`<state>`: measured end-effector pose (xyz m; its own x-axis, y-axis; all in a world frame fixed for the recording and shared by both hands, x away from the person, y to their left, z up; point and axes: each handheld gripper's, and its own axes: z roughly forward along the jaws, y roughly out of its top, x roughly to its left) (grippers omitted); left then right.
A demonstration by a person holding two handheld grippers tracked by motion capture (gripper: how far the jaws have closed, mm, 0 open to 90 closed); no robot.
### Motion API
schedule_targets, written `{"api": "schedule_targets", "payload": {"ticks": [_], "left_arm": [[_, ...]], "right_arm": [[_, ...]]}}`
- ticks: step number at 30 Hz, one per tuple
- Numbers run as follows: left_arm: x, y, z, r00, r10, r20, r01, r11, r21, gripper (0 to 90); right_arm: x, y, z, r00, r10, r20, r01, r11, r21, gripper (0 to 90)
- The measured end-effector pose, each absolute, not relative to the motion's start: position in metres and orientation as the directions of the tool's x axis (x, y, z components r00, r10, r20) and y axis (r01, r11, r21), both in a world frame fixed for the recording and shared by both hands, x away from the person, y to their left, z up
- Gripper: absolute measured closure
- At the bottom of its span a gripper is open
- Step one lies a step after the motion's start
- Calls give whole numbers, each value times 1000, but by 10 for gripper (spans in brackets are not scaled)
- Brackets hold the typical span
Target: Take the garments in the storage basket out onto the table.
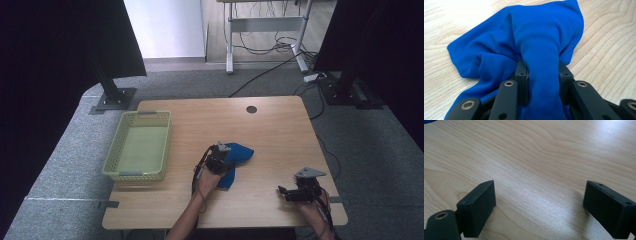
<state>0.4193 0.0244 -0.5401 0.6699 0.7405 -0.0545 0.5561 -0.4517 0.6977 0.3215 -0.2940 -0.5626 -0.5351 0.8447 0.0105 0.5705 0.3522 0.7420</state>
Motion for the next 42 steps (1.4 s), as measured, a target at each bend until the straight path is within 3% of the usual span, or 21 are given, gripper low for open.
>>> {"api": "schedule_targets", "payload": {"ticks": [7, 11, 14, 19, 24, 29, 36, 42], "left_arm": [[420, 25, -542, 669, 740, -67, 553, -436, 710, 659], [418, 27, -539, 672, 735, -84, 548, -418, 725, 515], [415, 32, -530, 672, 735, -91, 536, -398, 745, 456], [413, 38, -515, 683, 725, -82, 514, -399, 759, 509], [421, 34, -527, 693, 716, -84, 541, -439, 717, 526], [422, 30, -542, 699, 711, -81, 547, -458, 700, 441], [417, 22, -542, 719, 693, -49, 522, -493, 696, 245], [414, 30, -521, 714, 696, -78, 513, -444, 735, 240]], "right_arm": [[321, -294, -563, -535, 845, 11, 571, 352, 742, 107], [321, -294, -563, -535, 845, 11, 571, 352, 742, 107], [321, -294, -563, -535, 845, 11, 571, 352, 742, 107], [321, -294, -563, -535, 845, 10, 570, 352, 742, 107], [321, -294, -563, -535, 845, 10, 570, 352, 742, 107], [321, -294, -563, -535, 845, 11, 571, 352, 742, 107], [321, -294, -563, -535, 845, 11, 571, 352, 742, 107], [321, -294, -563, -535, 845, 10, 570, 352, 742, 107]]}}
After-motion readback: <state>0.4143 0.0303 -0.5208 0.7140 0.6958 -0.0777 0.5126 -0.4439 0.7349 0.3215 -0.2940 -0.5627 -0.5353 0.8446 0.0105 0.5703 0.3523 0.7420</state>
